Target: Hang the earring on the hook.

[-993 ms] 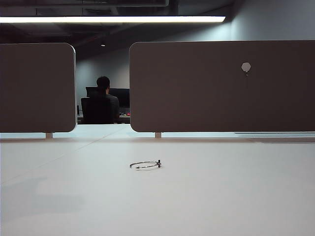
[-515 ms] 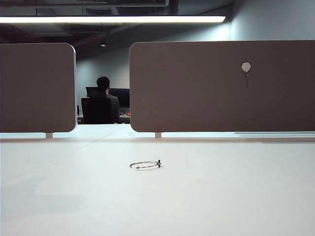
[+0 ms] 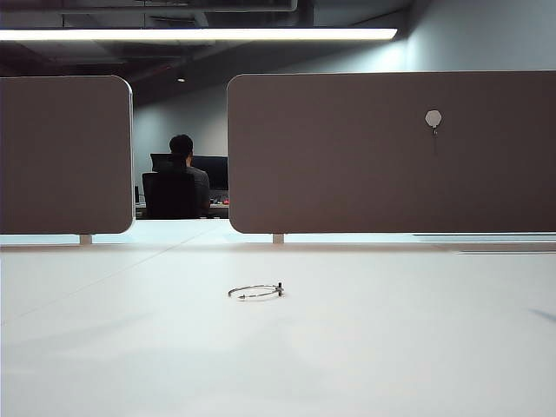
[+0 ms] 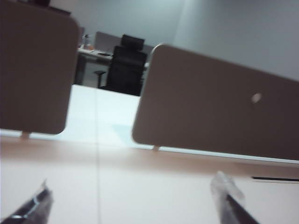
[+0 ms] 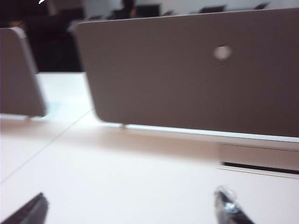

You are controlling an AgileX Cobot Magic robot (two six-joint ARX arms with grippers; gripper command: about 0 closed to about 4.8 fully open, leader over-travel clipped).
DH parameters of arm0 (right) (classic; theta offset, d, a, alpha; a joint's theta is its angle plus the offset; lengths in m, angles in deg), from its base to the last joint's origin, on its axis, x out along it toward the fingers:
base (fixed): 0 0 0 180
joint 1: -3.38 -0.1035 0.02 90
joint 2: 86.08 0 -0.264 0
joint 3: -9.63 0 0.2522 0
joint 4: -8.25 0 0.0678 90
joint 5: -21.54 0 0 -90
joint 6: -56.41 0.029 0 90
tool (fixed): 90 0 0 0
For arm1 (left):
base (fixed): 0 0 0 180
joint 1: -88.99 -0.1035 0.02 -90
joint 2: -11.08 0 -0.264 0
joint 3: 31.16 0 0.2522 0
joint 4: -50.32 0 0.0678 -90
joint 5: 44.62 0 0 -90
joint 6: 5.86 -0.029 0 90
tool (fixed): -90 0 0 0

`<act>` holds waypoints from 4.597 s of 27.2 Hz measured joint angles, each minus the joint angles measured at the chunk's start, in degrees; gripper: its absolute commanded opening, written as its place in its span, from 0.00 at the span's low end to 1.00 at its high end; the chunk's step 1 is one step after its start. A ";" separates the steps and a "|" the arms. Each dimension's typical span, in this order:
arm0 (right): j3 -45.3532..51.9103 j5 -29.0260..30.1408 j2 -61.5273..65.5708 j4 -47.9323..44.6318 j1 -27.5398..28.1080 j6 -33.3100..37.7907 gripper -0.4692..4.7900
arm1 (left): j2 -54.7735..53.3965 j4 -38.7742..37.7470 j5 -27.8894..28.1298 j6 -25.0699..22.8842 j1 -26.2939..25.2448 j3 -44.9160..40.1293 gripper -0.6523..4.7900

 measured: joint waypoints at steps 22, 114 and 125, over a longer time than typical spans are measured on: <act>-26.47 7.34 55.78 -2.67 -18.16 -0.37 0.82 | -40.65 2.99 -4.79 -1.07 14.25 13.57 1.00; -46.97 -3.76 77.66 -43.91 0.83 13.09 0.07 | -47.78 11.91 11.76 -8.46 21.42 15.61 1.00; -76.98 -11.19 102.47 -34.67 5.95 -4.79 0.07 | -74.42 18.03 14.12 -11.61 21.35 37.99 1.00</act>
